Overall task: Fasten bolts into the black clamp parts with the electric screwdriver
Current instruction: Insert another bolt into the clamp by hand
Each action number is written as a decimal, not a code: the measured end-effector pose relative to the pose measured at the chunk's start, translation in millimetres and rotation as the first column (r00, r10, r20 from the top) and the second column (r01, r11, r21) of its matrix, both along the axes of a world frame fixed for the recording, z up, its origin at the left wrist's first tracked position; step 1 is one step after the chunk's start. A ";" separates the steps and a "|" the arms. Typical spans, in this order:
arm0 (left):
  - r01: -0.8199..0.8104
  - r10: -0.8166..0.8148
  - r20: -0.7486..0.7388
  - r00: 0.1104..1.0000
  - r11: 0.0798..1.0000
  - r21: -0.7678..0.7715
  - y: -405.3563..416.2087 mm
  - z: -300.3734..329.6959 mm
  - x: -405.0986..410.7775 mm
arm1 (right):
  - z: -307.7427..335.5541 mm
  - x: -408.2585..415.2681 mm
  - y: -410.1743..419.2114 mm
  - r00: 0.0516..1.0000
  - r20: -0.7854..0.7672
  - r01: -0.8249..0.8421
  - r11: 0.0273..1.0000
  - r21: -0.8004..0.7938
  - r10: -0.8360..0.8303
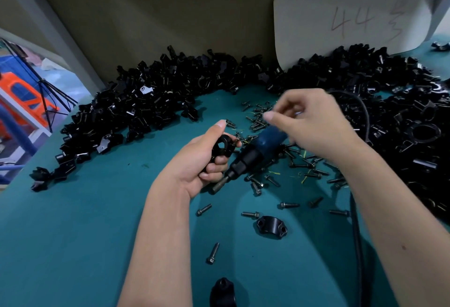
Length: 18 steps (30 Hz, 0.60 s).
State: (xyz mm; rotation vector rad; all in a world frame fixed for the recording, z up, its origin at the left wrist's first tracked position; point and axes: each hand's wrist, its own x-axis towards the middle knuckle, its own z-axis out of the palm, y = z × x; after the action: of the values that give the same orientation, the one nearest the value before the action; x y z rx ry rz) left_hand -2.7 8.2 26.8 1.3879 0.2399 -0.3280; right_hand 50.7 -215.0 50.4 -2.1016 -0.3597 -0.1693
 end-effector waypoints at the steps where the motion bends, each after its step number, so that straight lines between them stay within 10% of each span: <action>1: 0.006 -0.006 0.002 1.000 1.000 0.000 -0.9 0.6 0.1 | 2.5 -3.5 6.8 0.989 -0.021 -0.145 0.988 0.049 0.146; 5: 0.017 -0.017 0.012 1.000 1.000 -0.009 -2.3 2.1 0.0 | -2.1 -11.5 26.3 0.932 -0.024 -0.359 0.931 0.065 0.361; 18: 0.158 -0.138 0.175 0.975 0.982 -0.106 -2.1 7.4 -8.9 | -5.6 -7.6 25.2 0.942 -0.095 -0.279 0.907 0.314 0.322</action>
State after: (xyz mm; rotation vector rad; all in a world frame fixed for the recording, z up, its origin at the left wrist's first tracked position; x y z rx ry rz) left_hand -11.5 6.1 34.2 1.3091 -0.0222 -0.3418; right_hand 43.2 -189.8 44.8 -1.7240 -0.5322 0.1080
